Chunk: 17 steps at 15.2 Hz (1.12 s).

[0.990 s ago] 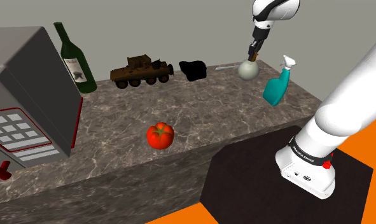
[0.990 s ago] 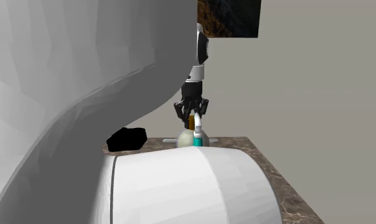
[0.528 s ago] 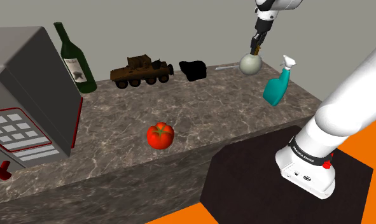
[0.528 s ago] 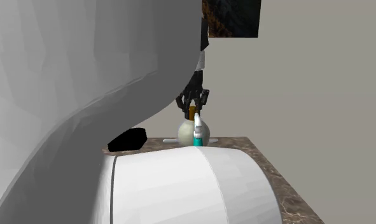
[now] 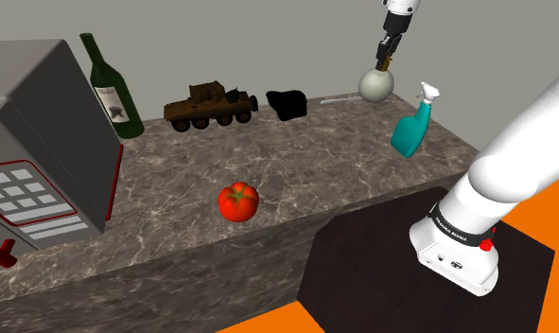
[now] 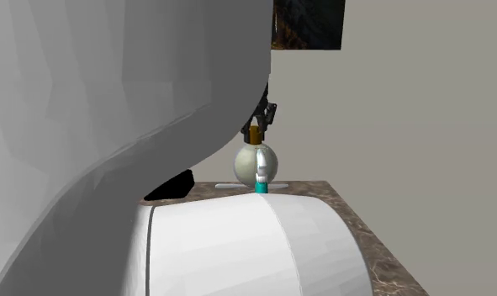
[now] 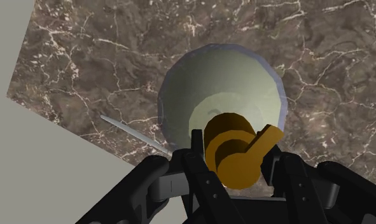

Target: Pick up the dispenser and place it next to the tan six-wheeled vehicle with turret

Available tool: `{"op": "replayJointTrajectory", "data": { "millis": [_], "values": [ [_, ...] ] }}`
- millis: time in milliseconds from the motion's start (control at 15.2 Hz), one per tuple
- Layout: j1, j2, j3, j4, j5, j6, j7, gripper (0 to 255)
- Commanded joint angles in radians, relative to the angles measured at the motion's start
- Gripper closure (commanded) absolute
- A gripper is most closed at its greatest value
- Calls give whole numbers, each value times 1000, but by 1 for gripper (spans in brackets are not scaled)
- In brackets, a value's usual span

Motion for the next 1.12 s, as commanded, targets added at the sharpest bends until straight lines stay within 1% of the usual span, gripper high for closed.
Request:
{"op": "replayJointTrajectory", "data": {
  "millis": [0, 1056],
  "values": [
    [1, -7, 2, 21, -2, -28, 2, 255],
    [5, -25, 9, 219, -6, -242, 3, 255]
  ]
}}
